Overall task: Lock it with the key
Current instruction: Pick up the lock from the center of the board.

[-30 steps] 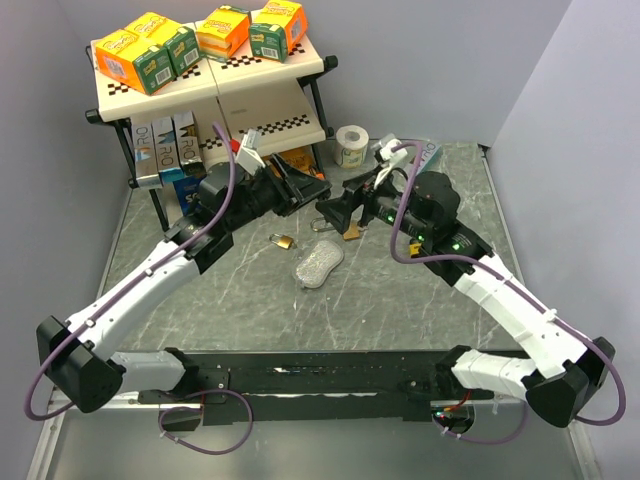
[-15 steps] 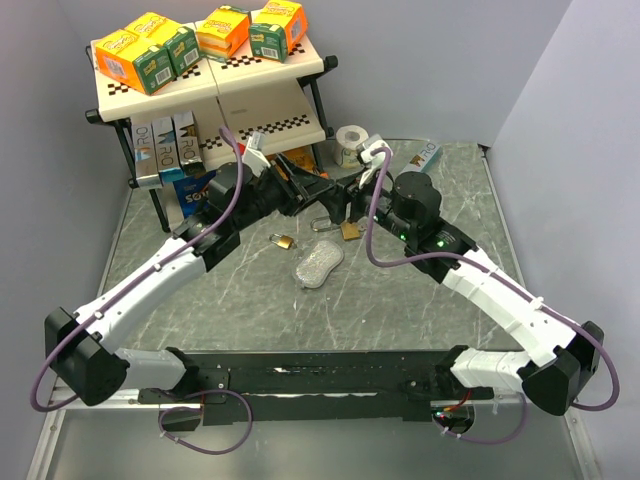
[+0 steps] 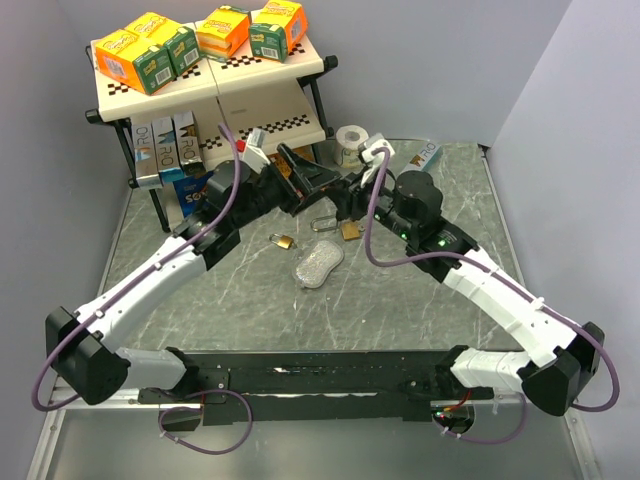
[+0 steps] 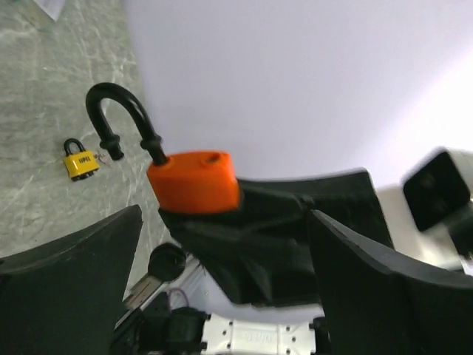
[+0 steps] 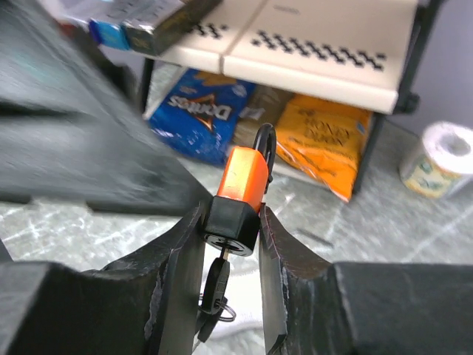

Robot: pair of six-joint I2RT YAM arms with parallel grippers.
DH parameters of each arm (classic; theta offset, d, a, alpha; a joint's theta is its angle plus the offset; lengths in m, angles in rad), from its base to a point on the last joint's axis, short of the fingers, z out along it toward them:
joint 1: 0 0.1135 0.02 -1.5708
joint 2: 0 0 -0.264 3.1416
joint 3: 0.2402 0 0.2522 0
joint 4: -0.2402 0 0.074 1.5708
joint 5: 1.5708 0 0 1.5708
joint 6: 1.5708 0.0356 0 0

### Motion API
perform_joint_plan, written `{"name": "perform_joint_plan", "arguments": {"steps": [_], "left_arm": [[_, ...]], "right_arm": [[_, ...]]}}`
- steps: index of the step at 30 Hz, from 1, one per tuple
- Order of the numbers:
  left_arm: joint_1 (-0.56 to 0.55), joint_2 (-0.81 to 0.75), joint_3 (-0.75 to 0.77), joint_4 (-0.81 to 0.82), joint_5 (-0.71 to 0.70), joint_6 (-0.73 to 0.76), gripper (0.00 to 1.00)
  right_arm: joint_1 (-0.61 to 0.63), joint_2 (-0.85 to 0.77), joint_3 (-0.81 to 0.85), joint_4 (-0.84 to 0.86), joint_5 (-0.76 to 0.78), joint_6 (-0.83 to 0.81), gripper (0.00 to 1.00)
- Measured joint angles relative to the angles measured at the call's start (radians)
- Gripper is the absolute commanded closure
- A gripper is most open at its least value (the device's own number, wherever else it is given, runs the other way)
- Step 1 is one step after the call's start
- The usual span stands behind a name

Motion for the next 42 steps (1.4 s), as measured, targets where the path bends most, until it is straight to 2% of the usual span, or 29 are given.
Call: {"name": "perform_joint_plan", "arguments": {"steps": [4, 7, 9, 14, 20, 22, 25, 33, 39, 42], "left_arm": [[0.072, -0.028, -0.011, 0.011, 0.101, 0.033, 0.04], [0.156, -0.062, -0.027, 0.011, 0.212, 0.128, 0.04], [0.187, -0.087, -0.032, -0.007, 0.27, 0.233, 0.04], [0.185, -0.183, -0.038, -0.132, 0.369, 0.559, 0.04], [0.185, -0.229, -0.021, -0.321, 0.622, 0.982, 0.01], [0.181, -0.229, -0.023, -0.392, 0.707, 1.112, 0.05], [0.158, -0.237, -0.032, -0.436, 0.756, 1.222, 0.1], [-0.006, -0.266, -0.058, -0.414, 0.753, 1.298, 0.26], [-0.064, -0.254, -0.058, -0.37, 0.713, 1.294, 0.36], [-0.077, -0.247, -0.058, -0.352, 0.694, 1.291, 0.48]], "right_arm": [[-0.057, -0.03, -0.005, -0.051, -0.047, 0.014, 1.0], [-0.123, -0.092, -0.019, -0.092, -0.157, 0.023, 1.0], [-0.174, -0.133, -0.021, -0.116, -0.256, 0.031, 1.0], [-0.281, -0.196, -0.013, -0.187, -0.534, 0.056, 1.0], [-0.289, -0.198, -0.003, -0.309, -0.818, 0.083, 1.0], [-0.289, -0.198, -0.003, -0.332, -0.894, 0.106, 1.0], [-0.289, -0.201, -0.014, -0.315, -0.999, 0.185, 1.0], [-0.281, -0.215, -0.048, -0.293, -1.115, 0.275, 1.0], [-0.268, -0.214, -0.048, -0.278, -1.144, 0.301, 1.0], [-0.261, -0.214, -0.049, -0.278, -1.153, 0.304, 1.0]]}}
